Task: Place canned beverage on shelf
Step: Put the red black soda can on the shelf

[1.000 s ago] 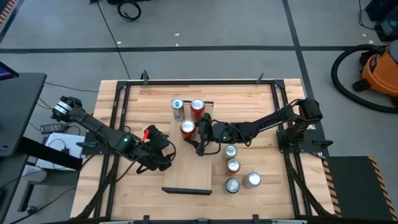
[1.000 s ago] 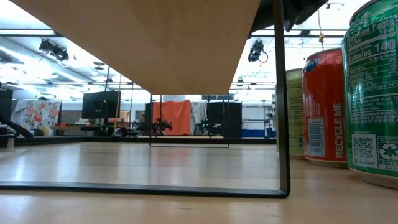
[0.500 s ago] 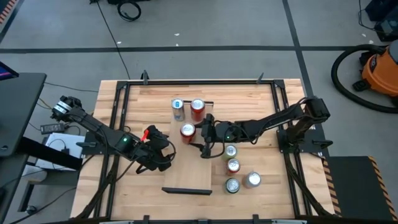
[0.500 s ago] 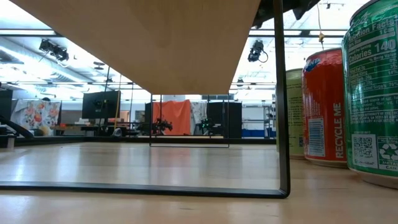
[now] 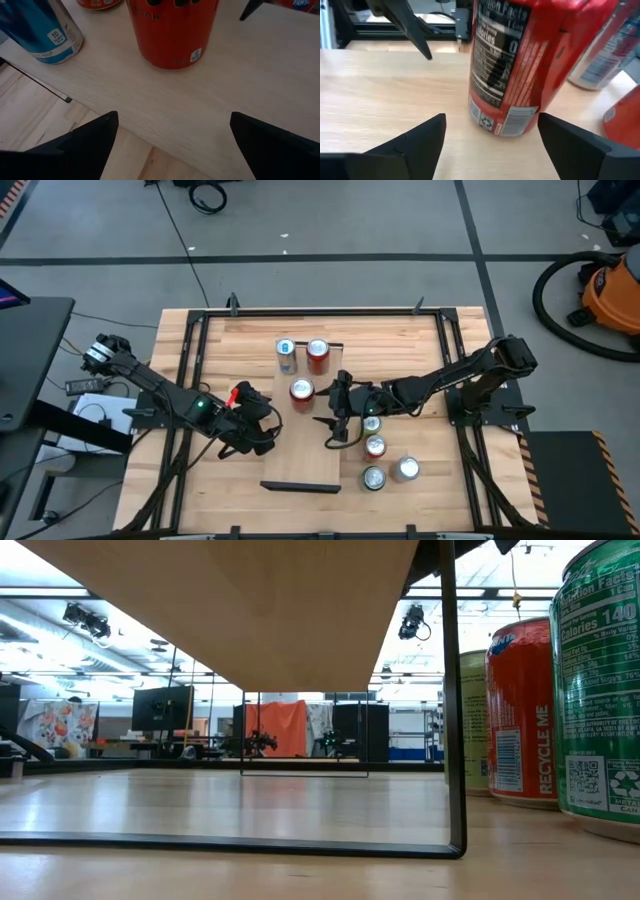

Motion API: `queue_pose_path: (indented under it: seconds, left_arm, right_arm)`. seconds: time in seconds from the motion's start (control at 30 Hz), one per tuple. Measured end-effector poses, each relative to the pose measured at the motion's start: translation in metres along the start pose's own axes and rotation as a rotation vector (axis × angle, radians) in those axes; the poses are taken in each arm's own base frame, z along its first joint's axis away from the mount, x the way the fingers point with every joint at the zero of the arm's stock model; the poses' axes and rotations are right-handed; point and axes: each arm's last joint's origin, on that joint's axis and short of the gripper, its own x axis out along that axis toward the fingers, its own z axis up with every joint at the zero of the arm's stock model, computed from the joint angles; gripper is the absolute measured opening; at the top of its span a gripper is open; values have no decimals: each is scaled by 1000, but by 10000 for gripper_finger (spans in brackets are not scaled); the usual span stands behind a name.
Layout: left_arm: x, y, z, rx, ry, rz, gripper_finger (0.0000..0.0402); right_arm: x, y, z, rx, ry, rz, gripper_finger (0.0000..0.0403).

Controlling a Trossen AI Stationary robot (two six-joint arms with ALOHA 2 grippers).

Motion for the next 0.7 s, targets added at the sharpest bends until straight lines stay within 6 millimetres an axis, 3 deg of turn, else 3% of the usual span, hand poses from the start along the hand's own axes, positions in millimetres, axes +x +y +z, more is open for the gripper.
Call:
queue_pose_path:
  seconds: [0.27, 0.7]
  left_arm:
    - [-2, 1, 1, -6, -3, -4, 396]
    - [0, 2, 4, 7, -49, 36, 396]
  right_arm:
    - [0, 8, 2, 38, -23, 97, 291]
    - [-1, 14, 5, 75, -48, 212, 289]
